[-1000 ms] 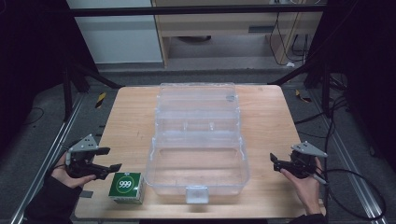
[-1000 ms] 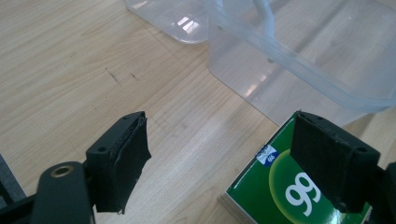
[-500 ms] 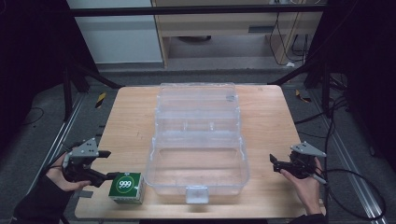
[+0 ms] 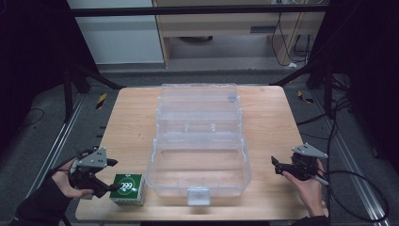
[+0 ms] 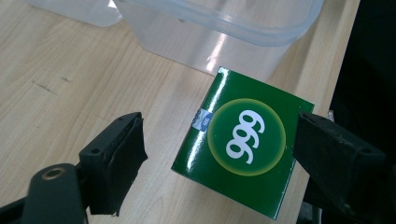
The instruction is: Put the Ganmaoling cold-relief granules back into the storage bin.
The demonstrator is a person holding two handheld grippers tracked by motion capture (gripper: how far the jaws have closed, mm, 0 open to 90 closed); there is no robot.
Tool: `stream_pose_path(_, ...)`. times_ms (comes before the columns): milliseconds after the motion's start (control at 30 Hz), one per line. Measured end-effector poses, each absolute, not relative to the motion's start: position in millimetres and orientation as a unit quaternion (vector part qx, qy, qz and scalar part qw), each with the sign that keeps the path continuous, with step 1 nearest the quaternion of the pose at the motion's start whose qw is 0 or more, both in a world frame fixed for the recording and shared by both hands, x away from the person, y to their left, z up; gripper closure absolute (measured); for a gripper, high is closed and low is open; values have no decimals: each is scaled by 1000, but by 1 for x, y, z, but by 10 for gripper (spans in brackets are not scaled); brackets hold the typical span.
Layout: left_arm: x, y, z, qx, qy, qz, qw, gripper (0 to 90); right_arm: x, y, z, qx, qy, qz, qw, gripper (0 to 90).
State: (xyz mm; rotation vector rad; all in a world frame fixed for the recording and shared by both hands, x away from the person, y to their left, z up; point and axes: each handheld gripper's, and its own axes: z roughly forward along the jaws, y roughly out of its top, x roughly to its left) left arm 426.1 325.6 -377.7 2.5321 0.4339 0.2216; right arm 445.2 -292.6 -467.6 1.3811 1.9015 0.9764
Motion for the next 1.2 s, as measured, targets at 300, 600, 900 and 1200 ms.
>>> stream_pose_path(300,425,319,-384,952,141,70,264,136,445,-292,-468,517,717,365,292,27)
stream_pose_path(600,423,311,-392,957,125,56,257,106,446,-292,-469,517,720,363,289,25)
stream_pose_path(900,422,306,-398,961,113,50,248,82,446,-291,-470,515,724,358,286,20)
stream_pose_path(1200,425,301,-403,965,96,43,239,61,446,-291,-471,513,728,353,285,13)
